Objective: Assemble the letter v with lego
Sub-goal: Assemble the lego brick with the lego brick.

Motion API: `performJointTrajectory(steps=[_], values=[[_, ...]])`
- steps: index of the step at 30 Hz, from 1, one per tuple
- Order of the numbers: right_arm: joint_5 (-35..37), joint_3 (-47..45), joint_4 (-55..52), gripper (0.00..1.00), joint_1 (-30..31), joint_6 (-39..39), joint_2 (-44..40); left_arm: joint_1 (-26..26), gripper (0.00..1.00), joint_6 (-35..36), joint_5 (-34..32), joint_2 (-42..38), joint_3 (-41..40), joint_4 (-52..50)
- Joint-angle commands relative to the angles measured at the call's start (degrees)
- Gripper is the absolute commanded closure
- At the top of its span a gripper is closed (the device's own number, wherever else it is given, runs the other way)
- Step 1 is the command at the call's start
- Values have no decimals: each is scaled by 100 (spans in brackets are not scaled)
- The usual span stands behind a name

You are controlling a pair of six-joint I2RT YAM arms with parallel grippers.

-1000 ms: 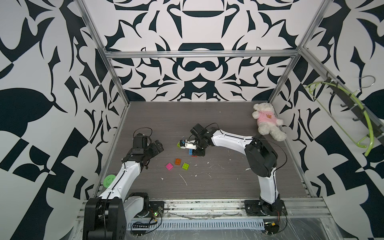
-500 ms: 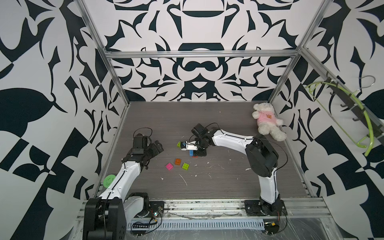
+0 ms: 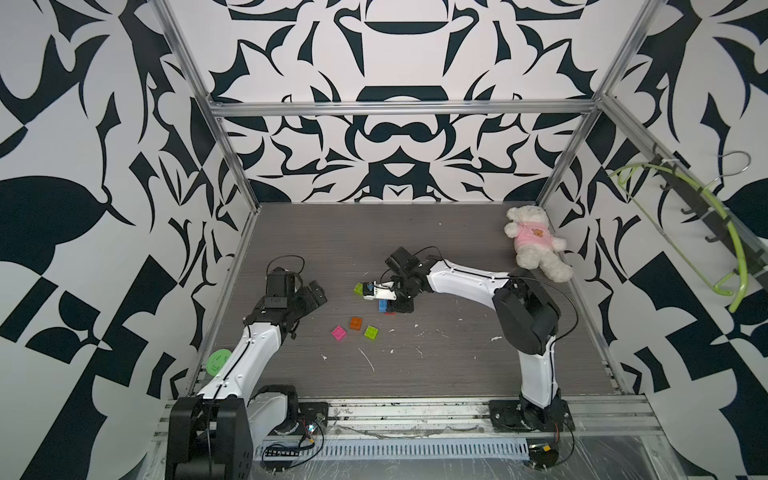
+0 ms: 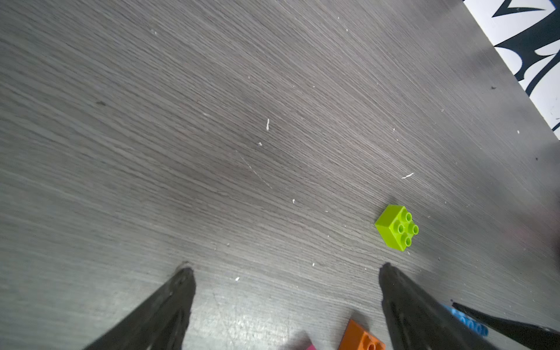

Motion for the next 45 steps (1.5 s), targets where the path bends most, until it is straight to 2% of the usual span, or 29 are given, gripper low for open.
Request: performJointTrajectory(steps=[1, 11, 15, 22, 30, 40, 45], values=[[49, -9, -785, 100, -33, 317, 376, 13, 0, 71, -27, -56, 103, -86], [-35, 205, -729, 100, -43, 248, -443, 13, 1, 80, -54, -100, 103, -97], [77, 305, -857, 100, -31, 166, -364, 13, 1, 80, -40, -91, 103, -105], [25, -21, -347, 100, 30, 255, -321, 13, 1, 82, -62, -92, 103, -96], [79, -49, -233, 100, 51, 256, -188, 13, 1, 87, -59, -70, 104, -76], [295, -27, -657, 100, 179, -186, 107, 19, 1, 89, -49, -41, 115, -55], [220, 99, -703, 100, 171, 37, 311, 13, 0, 89, -42, -61, 112, -73]])
